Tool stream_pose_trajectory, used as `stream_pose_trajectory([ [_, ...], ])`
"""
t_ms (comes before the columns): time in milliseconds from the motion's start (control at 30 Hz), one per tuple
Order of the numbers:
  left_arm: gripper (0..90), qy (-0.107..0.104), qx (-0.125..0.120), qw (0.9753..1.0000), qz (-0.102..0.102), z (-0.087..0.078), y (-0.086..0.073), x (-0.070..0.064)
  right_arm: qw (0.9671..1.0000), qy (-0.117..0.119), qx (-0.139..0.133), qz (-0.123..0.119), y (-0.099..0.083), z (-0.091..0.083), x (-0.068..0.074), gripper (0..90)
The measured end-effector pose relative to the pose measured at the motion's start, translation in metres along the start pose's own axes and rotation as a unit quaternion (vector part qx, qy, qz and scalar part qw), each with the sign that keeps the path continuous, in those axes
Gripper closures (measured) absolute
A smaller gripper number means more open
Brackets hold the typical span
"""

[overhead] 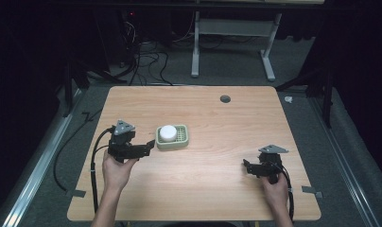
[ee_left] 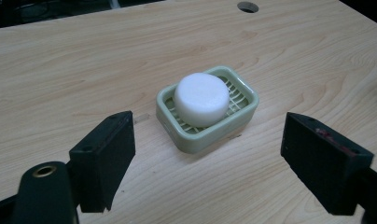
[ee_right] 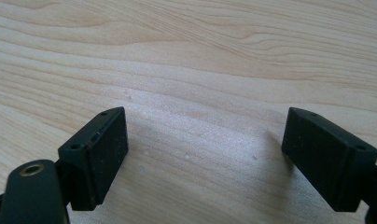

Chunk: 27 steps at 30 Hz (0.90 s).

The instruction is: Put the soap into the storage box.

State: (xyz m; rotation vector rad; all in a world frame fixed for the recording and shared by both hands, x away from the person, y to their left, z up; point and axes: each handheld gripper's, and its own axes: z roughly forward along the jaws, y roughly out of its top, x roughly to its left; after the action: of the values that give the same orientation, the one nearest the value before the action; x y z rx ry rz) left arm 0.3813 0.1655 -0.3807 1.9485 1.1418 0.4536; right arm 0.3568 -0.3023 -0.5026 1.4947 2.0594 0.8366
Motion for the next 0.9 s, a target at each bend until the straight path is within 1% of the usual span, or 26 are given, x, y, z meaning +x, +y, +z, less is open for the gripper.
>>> stream_pose_trajectory([
  [167,18.3,0.0,-0.003,1.0,-0.006,-0.003,-0.005,0.0,1.0,0.0,0.0,0.0,0.0,0.0,0.0,15.4],
  [367,18.2,0.0,-0.011,0.9999,-0.007,-0.009,-0.008,-0.001,1.0,0.0,0.0,0.0,0.0,0.0,0.0,15.4],
  [433,18.2,-0.001,-0.01,0.9999,-0.006,-0.01,-0.009,-0.001,1.0,0.0,0.0,-0.001,0.0,0.0,0.0,15.4],
  [600,18.1,-0.006,-0.012,0.9998,-0.011,-0.011,-0.014,-0.002,1.0,0.0,0.0,-0.001,0.0,0.0,0.0,15.4],
  [667,18.3,-0.012,-0.016,0.9997,-0.014,-0.011,-0.017,-0.003,1.0,0.0,0.0,-0.001,0.0,0.0,0.0,15.4],
  [900,19.5,-0.013,-0.025,0.9995,-0.016,-0.015,-0.026,-0.008,1.0,0.0,0.0,-0.001,0.0,0.0,0.0,15.4],
])
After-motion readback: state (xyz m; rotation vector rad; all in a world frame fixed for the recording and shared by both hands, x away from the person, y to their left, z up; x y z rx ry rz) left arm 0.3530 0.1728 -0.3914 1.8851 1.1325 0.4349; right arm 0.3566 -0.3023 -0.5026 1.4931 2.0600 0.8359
